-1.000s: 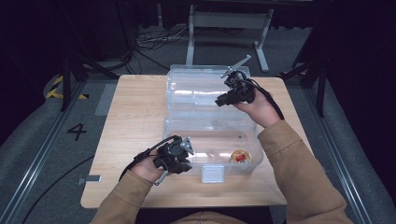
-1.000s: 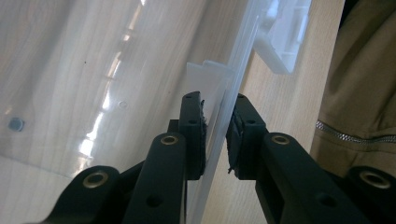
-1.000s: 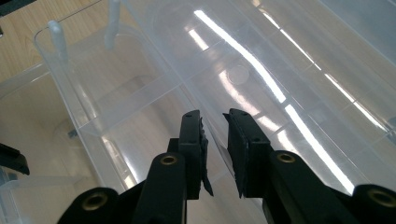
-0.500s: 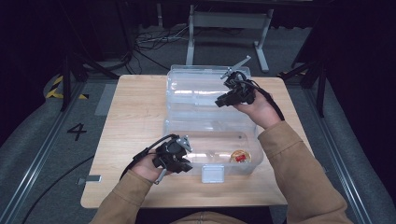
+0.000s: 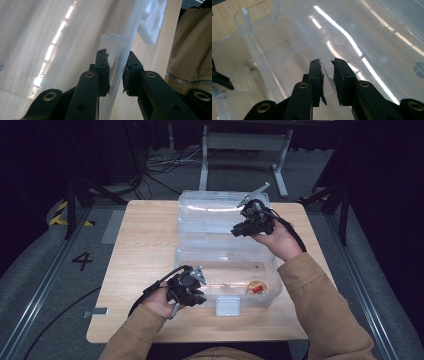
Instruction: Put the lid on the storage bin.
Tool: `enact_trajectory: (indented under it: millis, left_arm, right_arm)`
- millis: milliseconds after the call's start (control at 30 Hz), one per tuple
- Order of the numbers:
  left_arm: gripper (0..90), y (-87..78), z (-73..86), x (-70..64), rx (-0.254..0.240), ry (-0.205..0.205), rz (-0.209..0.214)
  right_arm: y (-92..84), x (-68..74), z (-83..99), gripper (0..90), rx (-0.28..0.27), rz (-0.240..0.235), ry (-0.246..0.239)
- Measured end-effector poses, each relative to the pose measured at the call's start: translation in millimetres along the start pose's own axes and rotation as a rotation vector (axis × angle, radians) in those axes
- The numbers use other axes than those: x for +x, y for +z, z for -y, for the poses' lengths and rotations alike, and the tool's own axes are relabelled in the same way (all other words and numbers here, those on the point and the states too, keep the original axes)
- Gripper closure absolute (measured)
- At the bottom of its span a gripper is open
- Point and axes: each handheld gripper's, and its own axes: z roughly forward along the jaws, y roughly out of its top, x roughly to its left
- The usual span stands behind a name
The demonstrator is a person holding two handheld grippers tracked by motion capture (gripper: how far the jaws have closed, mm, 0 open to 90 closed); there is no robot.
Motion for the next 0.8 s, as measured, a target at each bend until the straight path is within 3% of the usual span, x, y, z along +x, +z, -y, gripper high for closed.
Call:
enact_trajectory:
  millis: [667,800]
  left_arm:
    - [76.3,0.0,0.5,0.6,0.003,-0.006,0.003]
    - [76.0,0.3,0.7,0.5,-0.003,-0.031,0.008]
  right_arm:
    - [-14.2,21.3,10.5,77.8,-0.015,-0.007,-0.039]
    - [-15.9,24.4,12.4,78.0,-0.015,-0.009,-0.049]
